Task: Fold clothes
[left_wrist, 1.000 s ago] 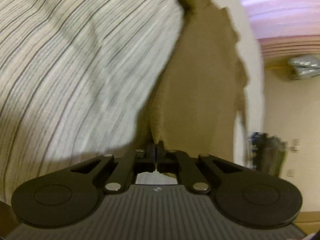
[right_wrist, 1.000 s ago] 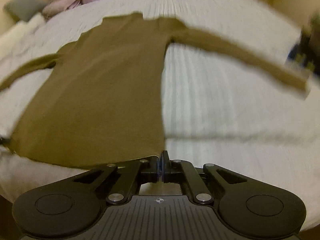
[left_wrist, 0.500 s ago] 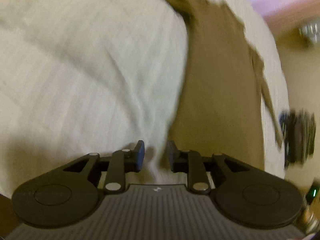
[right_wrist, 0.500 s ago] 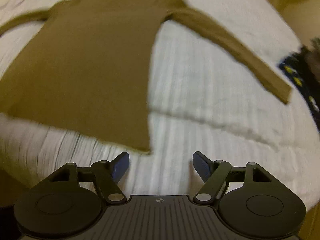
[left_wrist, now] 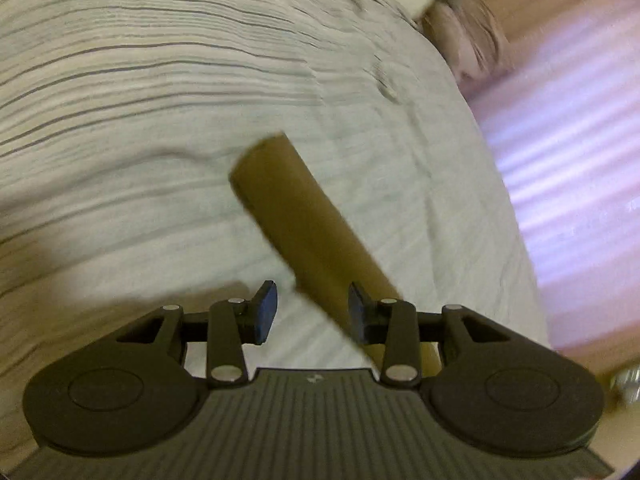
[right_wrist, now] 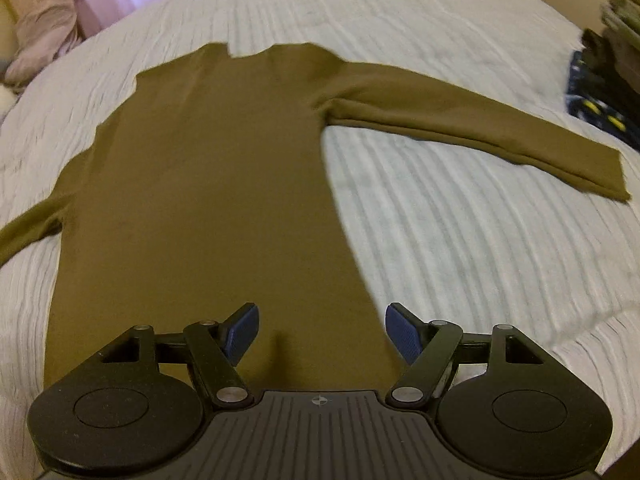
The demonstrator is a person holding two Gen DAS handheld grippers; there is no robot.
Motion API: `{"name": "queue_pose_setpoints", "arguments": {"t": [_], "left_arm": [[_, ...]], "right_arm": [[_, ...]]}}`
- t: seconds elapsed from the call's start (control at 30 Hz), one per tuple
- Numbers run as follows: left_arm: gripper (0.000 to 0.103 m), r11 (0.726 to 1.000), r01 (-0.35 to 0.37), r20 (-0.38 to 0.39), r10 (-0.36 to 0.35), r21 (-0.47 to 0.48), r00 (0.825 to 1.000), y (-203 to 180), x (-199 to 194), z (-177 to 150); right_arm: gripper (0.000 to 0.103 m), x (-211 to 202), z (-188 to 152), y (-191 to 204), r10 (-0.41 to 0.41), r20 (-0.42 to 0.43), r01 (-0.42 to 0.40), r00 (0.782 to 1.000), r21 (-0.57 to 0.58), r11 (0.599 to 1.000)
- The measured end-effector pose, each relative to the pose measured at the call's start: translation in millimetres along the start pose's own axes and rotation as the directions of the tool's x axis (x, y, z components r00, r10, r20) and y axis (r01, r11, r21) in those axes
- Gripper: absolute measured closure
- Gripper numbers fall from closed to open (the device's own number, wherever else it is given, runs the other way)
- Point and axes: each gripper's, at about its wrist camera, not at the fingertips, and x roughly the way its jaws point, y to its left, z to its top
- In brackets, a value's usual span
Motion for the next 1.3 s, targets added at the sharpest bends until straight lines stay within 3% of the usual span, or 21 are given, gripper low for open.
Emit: {"name": "queue_pose_setpoints", "arguments": {"t": [0.13, 0.2, 0.23, 0.4, 0.5, 0.57, 0.67, 0.73, 0.83, 0.9, 0.97, 1.03, 1.1, 1.13, 1.17, 1.23, 1.3], "left_arm": [[0.075, 0.997, -0.001, 0.041, 0.004, -0.072, 0.999, 12, 21, 13], [0.099, 0.996, 0.009, 0.056, -0.004, -0.093, 0.998, 20, 29, 20], [0.103, 0.996, 0.027, 0.046, -0.023, -0.086, 0.999, 22, 30, 21], [0.103, 0.991, 0.126, 0.068, -0.123, -0.042, 0.99, 31, -8, 13], [0.103, 1.0, 0.019, -0.018, -0.019, -0.002, 1.0, 50, -21, 2], [0.103, 0.997, -0.064, -0.106, 0.068, 0.035, 0.992, 66, -19, -6], [0.103, 0.981, -0.13, -0.115, 0.147, 0.141, 0.982, 61, -23, -6], [0.103, 0.963, -0.142, -0.111, 0.17, 0.227, 0.979, 47, -32, 2], [0.103, 0.938, -0.109, -0.089, 0.146, 0.329, 0.985, 24, -45, 19], [0.095, 0.904, -0.109, -0.057, 0.145, 0.414, 0.988, 5, -43, 32], [0.062, 0.867, -0.098, -0.068, 0.15, 0.489, 0.986, -13, -20, 49], [0.061, 0.834, -0.104, -0.107, 0.191, 0.542, 0.976, -15, 0, 60], [0.067, 0.827, -0.15, -0.124, 0.256, 0.541, 0.959, -8, 16, 63], [0.077, 0.837, -0.149, -0.142, 0.26, 0.527, 0.955, -3, 22, 64], [0.103, 0.846, -0.148, -0.16, 0.264, 0.512, 0.951, 2, 28, 65], [0.103, 0.844, -0.137, -0.16, 0.253, 0.519, 0.954, 2, 30, 61], [0.103, 0.839, -0.092, -0.115, 0.18, 0.536, 0.977, -7, 22, 61]], "right_arm": [[0.03, 11, 3, 19, -0.019, -0.036, 0.019, 0.999, -0.01, 1.0], [0.03, 17, 6, 28, -0.028, -0.052, 0.027, 0.998, -0.026, 0.999], [0.03, 22, 9, 32, -0.034, -0.06, 0.032, 0.998, -0.038, 0.999], [0.03, 43, 20, 47, -0.049, -0.083, 0.044, 0.995, -0.067, 0.997], [0.03, 61, 25, 55, -0.051, -0.116, 0.043, 0.992, -0.068, 0.997], [0.03, 71, 26, 62, -0.049, -0.138, 0.038, 0.989, -0.082, 0.996], [0.029, 77, 28, 71, -0.055, -0.144, 0.037, 0.988, -0.13, 0.991], [0.029, 79, 30, 71, -0.057, -0.15, 0.036, 0.987, -0.139, 0.99], [0.029, 83, 32, 67, -0.056, -0.163, 0.036, 0.985, -0.122, 0.992], [0.029, 85, 32, 66, -0.058, -0.167, 0.04, 0.984, -0.111, 0.993], [0.029, 87, 32, 67, -0.063, -0.167, 0.045, 0.984, -0.109, 0.993], [0.029, 89, 32, 67, -0.067, -0.167, 0.049, 0.984, -0.108, 0.993], [0.029, 90, 32, 67, -0.068, -0.168, 0.051, 0.983, -0.106, 0.993], [0.029, 91, 32, 66, -0.067, -0.169, 0.05, 0.983, -0.105, 0.993], [0.029, 91, 32, 65, -0.066, -0.17, 0.049, 0.983, -0.104, 0.993], [0.029, 92, 32, 63, -0.065, -0.172, 0.048, 0.983, -0.102, 0.994], [0.029, 92, 31, 64, -0.068, -0.175, 0.05, 0.982, -0.104, 0.993]]}}
